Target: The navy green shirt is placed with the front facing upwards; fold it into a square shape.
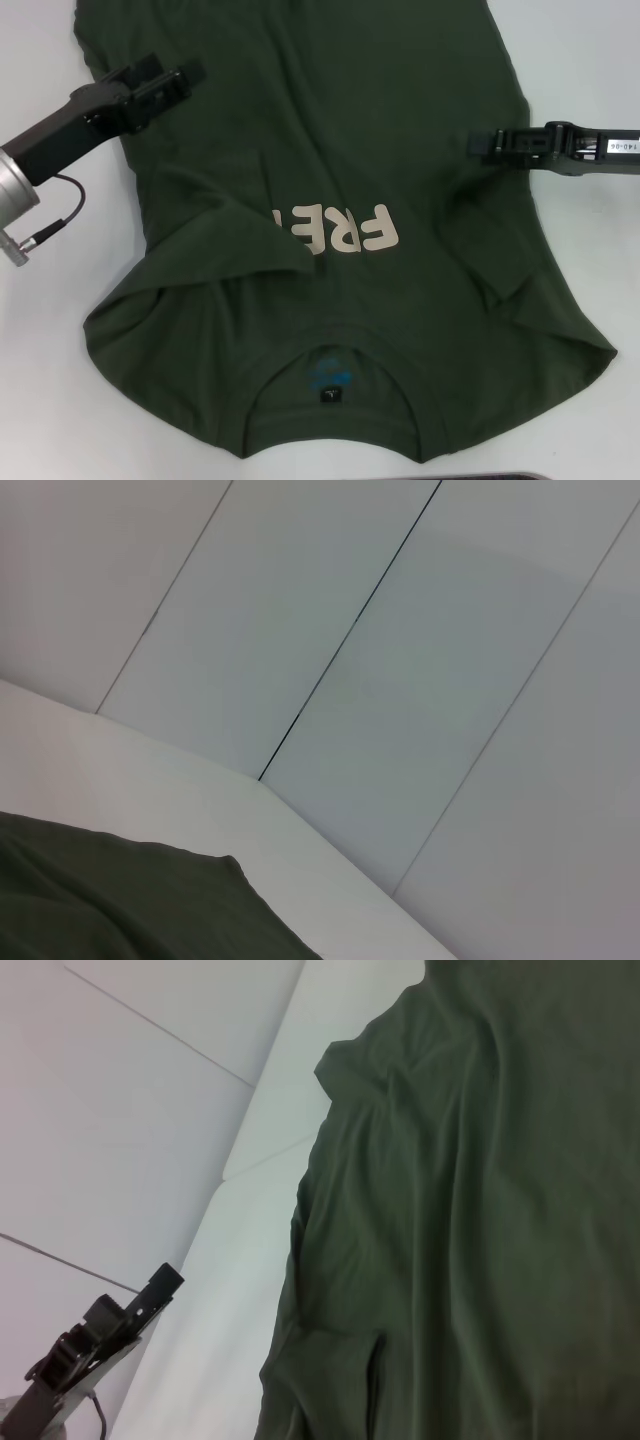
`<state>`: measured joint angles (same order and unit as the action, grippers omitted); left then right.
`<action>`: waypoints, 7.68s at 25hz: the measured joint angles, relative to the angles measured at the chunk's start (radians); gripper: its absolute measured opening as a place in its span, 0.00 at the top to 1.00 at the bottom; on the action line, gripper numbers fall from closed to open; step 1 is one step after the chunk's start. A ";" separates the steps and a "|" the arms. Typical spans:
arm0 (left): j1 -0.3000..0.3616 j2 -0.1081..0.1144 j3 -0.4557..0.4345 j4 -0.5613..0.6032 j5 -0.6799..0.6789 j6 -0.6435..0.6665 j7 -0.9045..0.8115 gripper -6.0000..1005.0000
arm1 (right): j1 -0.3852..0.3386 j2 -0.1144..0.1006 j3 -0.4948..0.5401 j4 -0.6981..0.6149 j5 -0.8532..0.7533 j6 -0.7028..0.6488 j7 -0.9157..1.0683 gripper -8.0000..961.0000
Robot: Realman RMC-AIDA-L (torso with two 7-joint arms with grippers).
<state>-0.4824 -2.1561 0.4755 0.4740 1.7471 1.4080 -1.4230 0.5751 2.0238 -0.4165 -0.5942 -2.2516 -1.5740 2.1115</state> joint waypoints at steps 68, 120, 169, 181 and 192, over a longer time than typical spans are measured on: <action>-0.004 0.001 -0.004 -0.025 0.000 -0.005 0.022 0.12 | 0.050 0.042 -0.140 0.041 -0.080 0.031 0.045 0.18; 0.010 0.046 0.120 -0.014 0.011 0.007 0.025 0.12 | 0.004 -0.027 -0.188 0.049 0.178 0.019 -0.038 0.18; 0.011 0.035 0.406 0.044 0.295 0.071 -0.007 0.12 | -0.013 -0.068 -0.102 0.048 0.184 -0.006 -0.027 0.18; 0.005 0.019 0.288 0.091 0.287 0.254 0.012 0.12 | -0.022 -0.066 -0.102 0.048 0.184 0.009 -0.046 0.18; 0.028 0.013 0.091 0.084 0.287 0.259 0.004 0.12 | -0.070 -0.078 -0.109 0.048 0.178 -0.054 -0.134 0.18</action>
<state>-0.4548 -2.1435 0.5665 0.5584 2.0337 1.6668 -1.4193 0.5055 1.9459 -0.5260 -0.5461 -2.0739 -1.6279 1.9778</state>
